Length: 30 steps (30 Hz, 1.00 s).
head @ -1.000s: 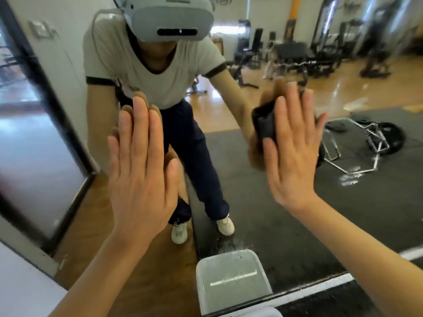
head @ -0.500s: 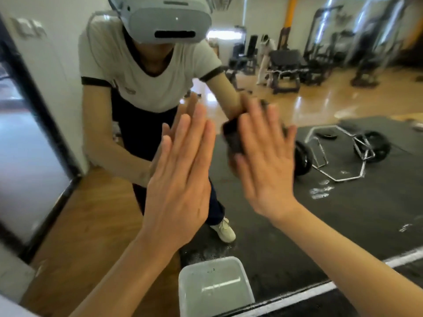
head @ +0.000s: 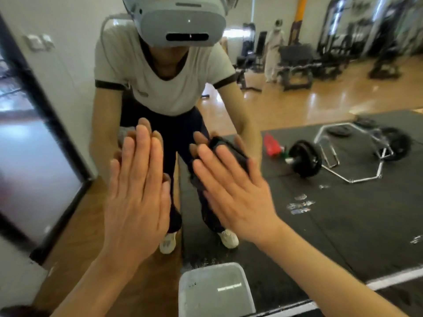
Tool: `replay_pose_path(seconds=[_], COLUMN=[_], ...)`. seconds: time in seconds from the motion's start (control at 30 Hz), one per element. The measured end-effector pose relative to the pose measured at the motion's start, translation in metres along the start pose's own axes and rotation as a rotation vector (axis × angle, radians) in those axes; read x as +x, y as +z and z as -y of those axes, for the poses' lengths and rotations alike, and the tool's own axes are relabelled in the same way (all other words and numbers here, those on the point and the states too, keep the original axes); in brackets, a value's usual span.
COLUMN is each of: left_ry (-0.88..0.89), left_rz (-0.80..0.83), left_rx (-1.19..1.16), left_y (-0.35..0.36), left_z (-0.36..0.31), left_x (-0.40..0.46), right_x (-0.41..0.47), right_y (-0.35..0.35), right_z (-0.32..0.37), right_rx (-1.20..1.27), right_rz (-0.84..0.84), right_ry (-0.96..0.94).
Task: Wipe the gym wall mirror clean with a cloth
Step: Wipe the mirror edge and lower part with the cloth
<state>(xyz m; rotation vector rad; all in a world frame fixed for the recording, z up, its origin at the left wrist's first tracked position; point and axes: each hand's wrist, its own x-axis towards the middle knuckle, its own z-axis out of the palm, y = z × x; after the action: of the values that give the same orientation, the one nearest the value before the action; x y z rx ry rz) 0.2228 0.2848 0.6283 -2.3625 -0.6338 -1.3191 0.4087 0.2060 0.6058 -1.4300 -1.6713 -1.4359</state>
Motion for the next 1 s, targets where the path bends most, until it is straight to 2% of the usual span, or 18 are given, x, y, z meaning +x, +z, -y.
replay_pose_path(seconds=[0.07, 0.13, 0.2, 0.23, 0.27, 0.3, 0.37, 0.47, 0.5, 0.57, 0.63, 0.73, 0.8, 0.9, 1.0], left_ry=[-0.004, -0.018, -0.048, -0.049, -0.035, -0.015, 0.002, -0.061, -0.079, -0.088, -0.090, -0.123, -0.127, -0.119, -0.133], left_rz=[-0.008, -0.018, -0.032, -0.046, -0.059, -0.062, -0.061, -0.107, -0.114, -0.101, -0.084, -0.078, -0.087, -0.081, -0.063], left_rx=[-0.001, -0.013, -0.037, -0.058, -0.089, -0.125, -0.182, -0.217, -0.201, -0.150, -0.087, 0.029, 0.061, 0.076, 0.058], left_y=[0.001, 0.001, 0.000, 0.002, 0.005, 0.010, 0.022, 0.037, 0.040, 0.046, 0.052, 0.058, 0.061, 0.061, 0.059], left_z=[-0.001, -0.001, -0.008, -0.017, -0.028, -0.040, -0.066, -0.088, -0.092, -0.099, -0.105, -0.106, -0.105, -0.104, -0.104], left_x=[0.000, 0.001, 0.001, 0.002, 0.003, 0.006, 0.016, 0.031, 0.033, 0.034, 0.034, 0.036, 0.034, 0.035, 0.036], right_x=[-0.021, -0.043, -0.043, -0.035, -0.023, -0.012, 0.002, -0.012, -0.023, -0.048, -0.066, -0.055, -0.031, -0.004, -0.009], right_y=[-0.009, -0.018, -0.020, -0.017, -0.013, -0.010, -0.007, -0.011, -0.015, -0.025, -0.032, -0.030, -0.025, -0.023, -0.025], right_z=[-0.042, -0.070, -0.064, -0.052, -0.036, -0.021, -0.006, -0.049, -0.070, -0.109, -0.130, -0.116, -0.089, -0.059, -0.090], right_rx=[-0.004, 0.045, 0.127, 0.165, 0.194, 0.200, 0.151, 0.045, 0.018, 0.020, 0.109, 0.199, 0.196, 0.156, 0.074], right_rz=[-0.005, -0.012, -0.059, -0.093, -0.110, -0.099, -0.036, -0.001, -0.012, -0.040, -0.074, -0.107, -0.078, -0.020, -0.031], right_ry=[0.051, 0.275, 0.574, 0.668, 0.686, 0.619, 0.342, 0.081, 0.066, 0.156, 0.365, 0.605, 0.515, 0.171, 0.062])
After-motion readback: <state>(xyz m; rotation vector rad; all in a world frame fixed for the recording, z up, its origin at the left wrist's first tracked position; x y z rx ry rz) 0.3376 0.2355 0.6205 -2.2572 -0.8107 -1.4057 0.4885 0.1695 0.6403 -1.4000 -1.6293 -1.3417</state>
